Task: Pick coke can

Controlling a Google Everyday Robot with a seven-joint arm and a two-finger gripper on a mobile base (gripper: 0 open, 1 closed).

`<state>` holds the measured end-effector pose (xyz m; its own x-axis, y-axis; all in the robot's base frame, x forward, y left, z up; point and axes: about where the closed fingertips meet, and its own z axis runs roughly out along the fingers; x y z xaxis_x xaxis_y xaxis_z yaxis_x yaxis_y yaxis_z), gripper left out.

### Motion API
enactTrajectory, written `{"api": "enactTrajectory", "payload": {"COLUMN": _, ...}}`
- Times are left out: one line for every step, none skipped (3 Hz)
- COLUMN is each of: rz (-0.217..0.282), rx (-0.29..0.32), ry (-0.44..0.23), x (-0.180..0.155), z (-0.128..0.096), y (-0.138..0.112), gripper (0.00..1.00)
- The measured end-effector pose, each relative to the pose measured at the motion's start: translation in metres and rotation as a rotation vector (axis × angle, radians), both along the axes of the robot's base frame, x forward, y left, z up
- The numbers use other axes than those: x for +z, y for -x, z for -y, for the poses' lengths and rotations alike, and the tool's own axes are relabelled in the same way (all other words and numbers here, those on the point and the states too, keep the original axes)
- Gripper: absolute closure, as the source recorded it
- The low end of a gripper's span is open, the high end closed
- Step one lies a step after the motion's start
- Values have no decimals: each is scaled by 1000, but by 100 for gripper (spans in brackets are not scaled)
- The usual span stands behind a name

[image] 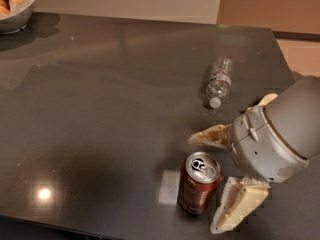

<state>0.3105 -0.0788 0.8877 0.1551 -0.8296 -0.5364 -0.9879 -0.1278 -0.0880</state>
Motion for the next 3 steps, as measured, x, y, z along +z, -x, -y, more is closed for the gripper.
{"api": "enactTrajectory", "payload": {"rz": 7, "rx": -17, "ry": -5, "x": 0, "z": -6, "y": -8, "gripper": 42}}
{"api": "enactTrajectory", "payload": {"rz": -2, "rx": -29, "ry": -16, "x": 8, "z": -7, "y": -19, "gripper": 64}}
{"api": "enactTrajectory", "payload": {"rz": 4, "rx": -43, "ry": -44, "x": 38, "z": -4, "y": -27, "gripper": 88}}
